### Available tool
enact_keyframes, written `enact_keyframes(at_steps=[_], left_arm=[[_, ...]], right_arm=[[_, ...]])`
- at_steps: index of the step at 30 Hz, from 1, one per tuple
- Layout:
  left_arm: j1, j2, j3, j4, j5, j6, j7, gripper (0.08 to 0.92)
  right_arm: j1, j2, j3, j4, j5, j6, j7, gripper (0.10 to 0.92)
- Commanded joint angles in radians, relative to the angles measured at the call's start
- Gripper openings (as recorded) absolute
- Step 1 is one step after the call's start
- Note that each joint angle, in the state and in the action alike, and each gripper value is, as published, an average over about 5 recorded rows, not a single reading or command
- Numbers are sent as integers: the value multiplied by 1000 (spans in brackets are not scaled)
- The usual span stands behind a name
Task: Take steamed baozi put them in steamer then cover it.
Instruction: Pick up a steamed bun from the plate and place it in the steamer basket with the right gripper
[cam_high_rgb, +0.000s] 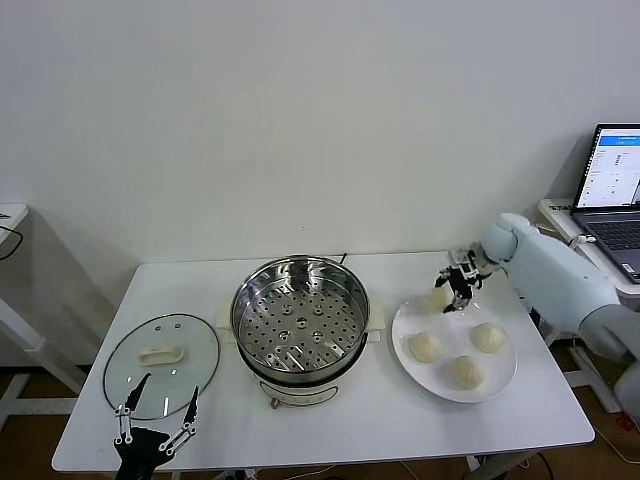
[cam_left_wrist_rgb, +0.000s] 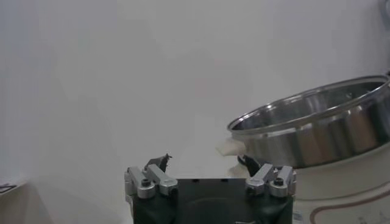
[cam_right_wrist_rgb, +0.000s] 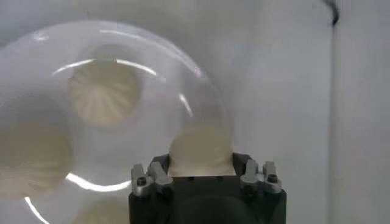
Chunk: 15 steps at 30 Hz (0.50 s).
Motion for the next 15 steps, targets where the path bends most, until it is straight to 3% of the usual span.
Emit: enact_keyframes(at_steps=[1, 7, 15], left_arm=[[0, -1, 4, -3, -1, -1, 0, 823], [3, -3, 5, -6, 0, -5, 0, 823], [4, -3, 4, -10, -1, -11, -1, 823]], right_arm=[[286, 30, -163, 280, 38, 247, -27, 688], [439, 194, -239, 308, 38, 380, -37, 698], [473, 372, -310, 307, 24, 423, -53, 699]])
